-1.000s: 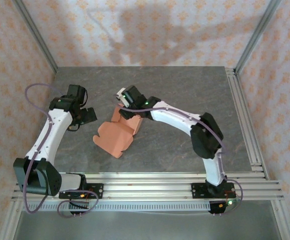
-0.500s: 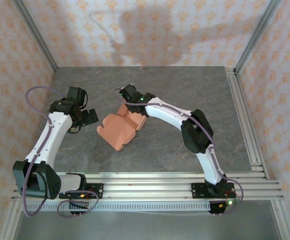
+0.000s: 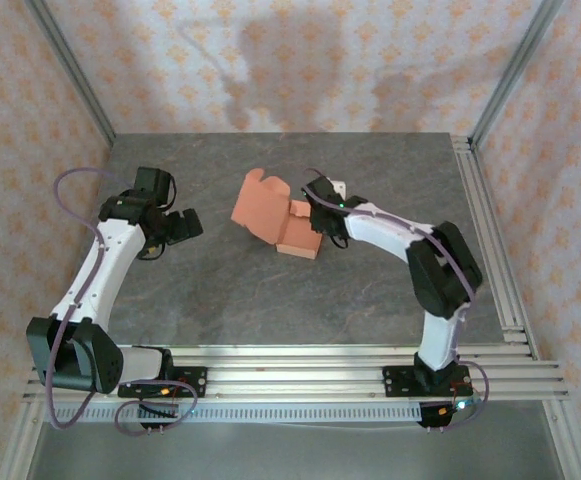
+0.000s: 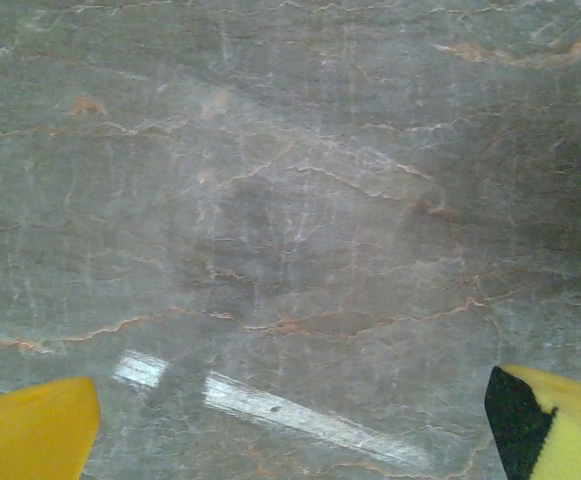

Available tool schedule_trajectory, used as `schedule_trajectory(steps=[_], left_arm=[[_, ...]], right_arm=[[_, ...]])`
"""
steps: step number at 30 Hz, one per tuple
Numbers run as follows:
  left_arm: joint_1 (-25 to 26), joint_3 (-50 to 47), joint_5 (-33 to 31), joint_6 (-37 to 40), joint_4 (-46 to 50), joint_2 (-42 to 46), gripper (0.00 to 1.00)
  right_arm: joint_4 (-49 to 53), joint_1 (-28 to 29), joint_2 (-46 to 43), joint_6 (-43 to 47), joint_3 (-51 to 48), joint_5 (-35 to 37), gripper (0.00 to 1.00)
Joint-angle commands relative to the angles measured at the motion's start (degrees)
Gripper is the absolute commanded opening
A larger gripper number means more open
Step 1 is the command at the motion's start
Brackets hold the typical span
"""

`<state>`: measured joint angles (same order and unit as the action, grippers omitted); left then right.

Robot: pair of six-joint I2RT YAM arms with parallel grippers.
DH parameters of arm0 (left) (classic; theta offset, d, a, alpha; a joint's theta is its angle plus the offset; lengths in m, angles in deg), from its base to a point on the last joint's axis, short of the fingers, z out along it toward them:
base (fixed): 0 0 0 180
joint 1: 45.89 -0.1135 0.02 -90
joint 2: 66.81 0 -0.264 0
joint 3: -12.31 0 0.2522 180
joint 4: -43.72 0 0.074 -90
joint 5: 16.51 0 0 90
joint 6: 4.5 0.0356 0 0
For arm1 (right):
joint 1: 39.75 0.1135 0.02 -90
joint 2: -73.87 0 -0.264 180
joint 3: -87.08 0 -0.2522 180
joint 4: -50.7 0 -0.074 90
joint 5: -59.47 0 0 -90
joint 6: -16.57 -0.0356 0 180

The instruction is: Fold the paper box

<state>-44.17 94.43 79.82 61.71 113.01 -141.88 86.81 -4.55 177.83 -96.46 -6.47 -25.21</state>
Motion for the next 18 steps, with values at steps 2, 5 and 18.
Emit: schedule_trajectory(steps=[2, 5, 18], left_arm=[[-0.3, 0.5, 2.0, -1.3, -3.5, 0.3, 1.00], [-0.3, -3.7, 4.3, -3.3, -8.8, 3.8, 1.00], [-0.2, -11.9, 7.5, -6.4, -12.7, 10.7, 1.00]], right_arm=[[-11.2, -1.4, -7.6, -1.4, -6.4, -10.8, 0.45], [-14.0, -4.5, -9.3, 9.5, -7.2, -19.2, 0.58], [18.6, -15.3, 9.9, 53.6, 20.2, -39.5, 0.65]])
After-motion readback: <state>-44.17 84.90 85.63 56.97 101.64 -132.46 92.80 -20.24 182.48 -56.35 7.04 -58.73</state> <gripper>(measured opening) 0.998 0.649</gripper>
